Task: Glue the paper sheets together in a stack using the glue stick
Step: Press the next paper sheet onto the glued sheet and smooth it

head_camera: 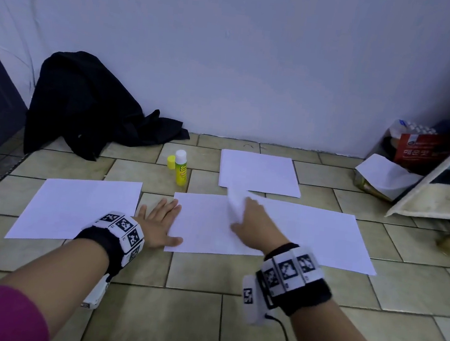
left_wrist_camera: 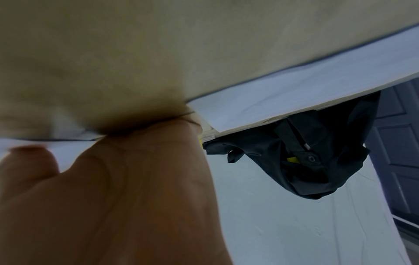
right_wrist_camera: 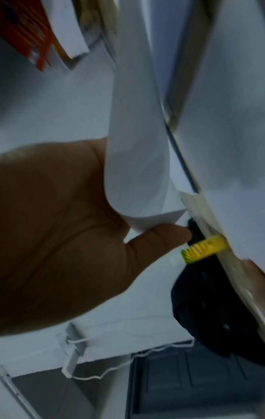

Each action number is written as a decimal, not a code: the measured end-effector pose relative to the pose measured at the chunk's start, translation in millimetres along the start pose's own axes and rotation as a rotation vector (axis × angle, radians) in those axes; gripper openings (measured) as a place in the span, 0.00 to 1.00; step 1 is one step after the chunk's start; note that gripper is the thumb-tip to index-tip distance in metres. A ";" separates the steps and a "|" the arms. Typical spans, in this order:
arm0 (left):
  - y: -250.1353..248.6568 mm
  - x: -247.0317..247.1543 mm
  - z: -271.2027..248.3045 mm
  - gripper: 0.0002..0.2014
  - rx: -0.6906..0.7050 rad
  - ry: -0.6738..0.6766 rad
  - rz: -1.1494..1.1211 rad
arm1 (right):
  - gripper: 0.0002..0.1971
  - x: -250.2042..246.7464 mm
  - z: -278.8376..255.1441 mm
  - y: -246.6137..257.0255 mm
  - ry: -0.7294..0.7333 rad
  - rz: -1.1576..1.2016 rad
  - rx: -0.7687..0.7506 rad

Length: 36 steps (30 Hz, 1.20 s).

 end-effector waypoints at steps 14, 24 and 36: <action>-1.1 -1.3 -2.6 0.44 0.025 -0.025 -0.016 | 0.36 63.7 10.0 57.9 0.134 0.052 0.010; -1.3 -0.6 -2.7 0.44 0.000 -0.023 0.020 | 0.34 66.2 4.0 71.4 0.135 0.130 0.031; -3.3 -2.0 -5.2 0.43 0.005 -0.032 -0.004 | 0.34 66.3 4.9 74.7 0.128 0.106 0.041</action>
Point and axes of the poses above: each hand's wrist, its own z-axis towards the middle knuckle, its own x-axis out of the palm, y = z × x, the point moved 8 cm from there along z, towards the middle knuckle, and after that the axes turned 15 degrees about x, right-handed, at the moved point
